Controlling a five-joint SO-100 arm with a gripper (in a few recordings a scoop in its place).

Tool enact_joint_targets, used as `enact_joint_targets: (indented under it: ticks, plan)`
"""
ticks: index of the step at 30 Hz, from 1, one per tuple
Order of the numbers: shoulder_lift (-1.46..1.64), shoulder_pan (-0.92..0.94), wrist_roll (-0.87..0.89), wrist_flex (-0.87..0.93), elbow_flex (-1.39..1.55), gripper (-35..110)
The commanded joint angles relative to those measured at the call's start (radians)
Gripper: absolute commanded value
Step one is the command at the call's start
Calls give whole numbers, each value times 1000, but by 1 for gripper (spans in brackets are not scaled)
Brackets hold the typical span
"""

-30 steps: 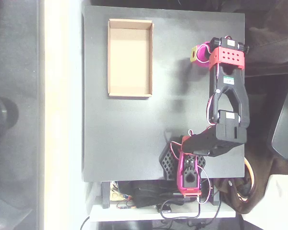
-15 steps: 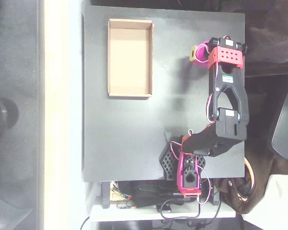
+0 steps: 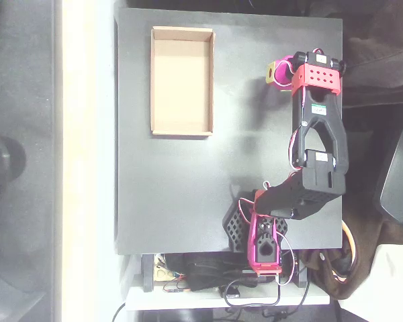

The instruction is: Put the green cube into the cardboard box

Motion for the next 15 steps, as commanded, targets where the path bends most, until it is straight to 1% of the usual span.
enact_joint_targets:
  ticks: [1,5,15]
  plan:
    - [20,21,5,2,-15,38]
    - [21,25,5,8,-15,35]
    - [40,60,6,15,-14,6]
